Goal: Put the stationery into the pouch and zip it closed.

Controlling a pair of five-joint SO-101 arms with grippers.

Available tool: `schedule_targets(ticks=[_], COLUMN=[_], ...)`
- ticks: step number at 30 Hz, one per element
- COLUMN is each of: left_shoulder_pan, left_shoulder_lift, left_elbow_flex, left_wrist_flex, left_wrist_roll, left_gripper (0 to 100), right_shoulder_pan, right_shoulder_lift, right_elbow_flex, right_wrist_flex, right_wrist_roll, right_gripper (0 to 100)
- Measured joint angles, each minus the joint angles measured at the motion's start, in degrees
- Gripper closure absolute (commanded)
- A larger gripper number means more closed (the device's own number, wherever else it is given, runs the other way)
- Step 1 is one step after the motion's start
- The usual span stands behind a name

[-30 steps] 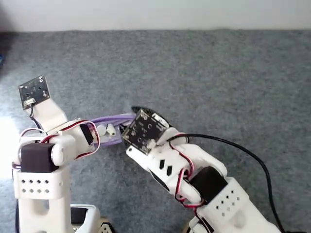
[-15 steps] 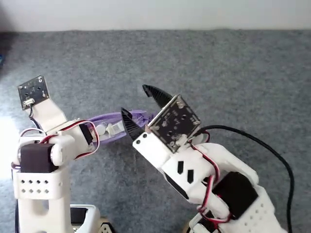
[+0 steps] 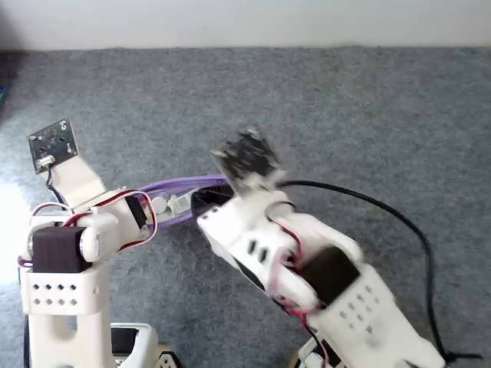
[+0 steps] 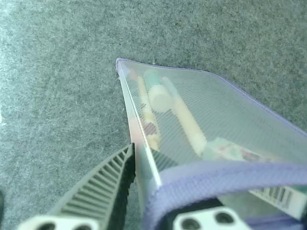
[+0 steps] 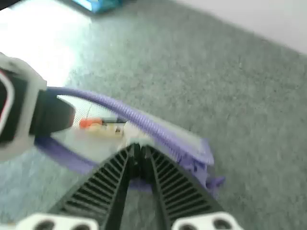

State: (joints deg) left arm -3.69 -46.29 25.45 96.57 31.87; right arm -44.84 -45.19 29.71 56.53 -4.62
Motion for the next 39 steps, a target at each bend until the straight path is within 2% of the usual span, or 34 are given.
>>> schedule_targets(ticks=[3, 8, 16, 20, 22, 27, 30, 39], left_shoulder_pan=[-0.1, 0.3, 0.0, 0.0, 0.0, 0.0, 0.0, 0.0], left_shoulder_lift=[0.0, 0.1, 0.1, 0.1, 0.1, 0.1, 0.1, 0.1], left_elbow_flex=[0.0, 0.0, 0.0, 0.0, 0.0, 0.0, 0.0, 0.0], left_wrist_flex=[0.0, 0.0, 0.0, 0.0, 0.0, 0.0, 0.0, 0.0], left_wrist_roll=[0.0, 0.0, 0.0, 0.0, 0.0, 0.0, 0.0, 0.0], left_gripper=[99, 99, 99, 99, 99, 99, 99, 99], right_shoulder_pan=[-0.6, 2.4, 3.4, 5.8, 7.4, 10.3, 10.4, 8.1], right_shoulder_lift=[6.0, 10.6, 4.0, -0.2, -0.8, -1.2, -1.2, -1.1], right_elbow_flex=[0.1, -0.7, -11.3, -12.0, -12.0, -11.0, -6.6, 8.6], right_wrist_flex=[-5.1, -6.9, 9.1, 19.4, 25.2, 33.9, 31.6, 10.2], right_wrist_roll=[-0.1, -0.2, -0.2, -0.2, -0.2, -0.2, -0.2, 2.0], right_gripper=[99.1, 99.1, 99.0, 98.7, 94.6, 71.9, 65.6, 65.6])
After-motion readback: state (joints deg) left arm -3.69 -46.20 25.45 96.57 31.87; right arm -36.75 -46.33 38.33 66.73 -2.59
